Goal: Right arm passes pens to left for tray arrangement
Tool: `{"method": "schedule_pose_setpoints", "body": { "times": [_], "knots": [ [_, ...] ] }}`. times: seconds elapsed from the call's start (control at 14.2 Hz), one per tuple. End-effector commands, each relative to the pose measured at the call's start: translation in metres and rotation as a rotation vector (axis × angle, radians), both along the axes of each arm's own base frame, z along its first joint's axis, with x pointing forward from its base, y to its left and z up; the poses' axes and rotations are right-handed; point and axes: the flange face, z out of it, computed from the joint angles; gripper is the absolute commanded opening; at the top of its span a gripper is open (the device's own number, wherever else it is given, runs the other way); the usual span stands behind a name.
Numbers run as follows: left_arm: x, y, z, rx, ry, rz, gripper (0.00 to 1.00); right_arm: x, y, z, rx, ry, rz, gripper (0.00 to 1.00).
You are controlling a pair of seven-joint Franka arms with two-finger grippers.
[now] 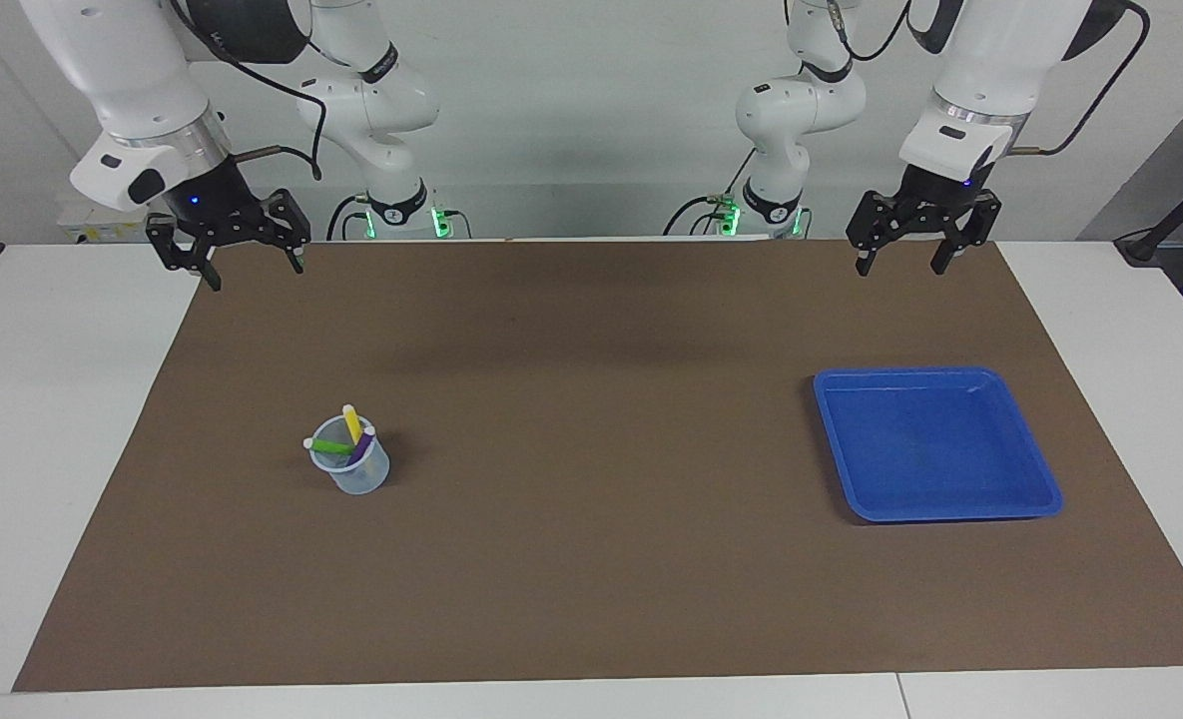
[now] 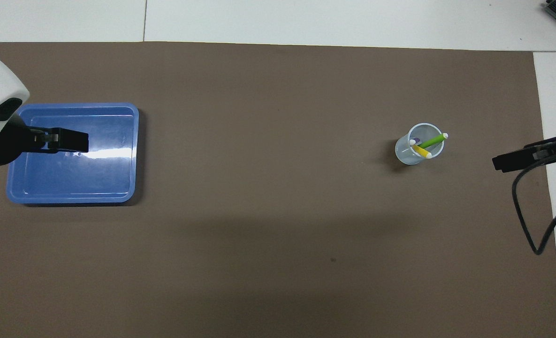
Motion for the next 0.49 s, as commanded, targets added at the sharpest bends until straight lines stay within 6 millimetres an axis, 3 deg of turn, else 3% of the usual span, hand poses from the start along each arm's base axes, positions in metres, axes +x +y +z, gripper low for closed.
{"method": "schedule_pose_setpoints", "body": {
  "times": [0.0, 0.21, 0.42],
  "knots": [
    [-0.007, 0.003, 0.003, -0.004, 0.004, 0.001, 1.00, -0.003, 0.008, 0.002, 0.018, -0.013, 0.014, 1.00],
    [-0.007, 0.002, 0.003, -0.004, 0.002, -0.001, 1.00, 0.003, 0.028, -0.001, 0.018, -0.060, 0.053, 1.00],
    [-0.007, 0.002, 0.003, -0.004, 0.002, -0.001, 1.00, 0.011, 0.034, -0.024, 0.018, -0.099, 0.068, 1.00]
  ]
}}
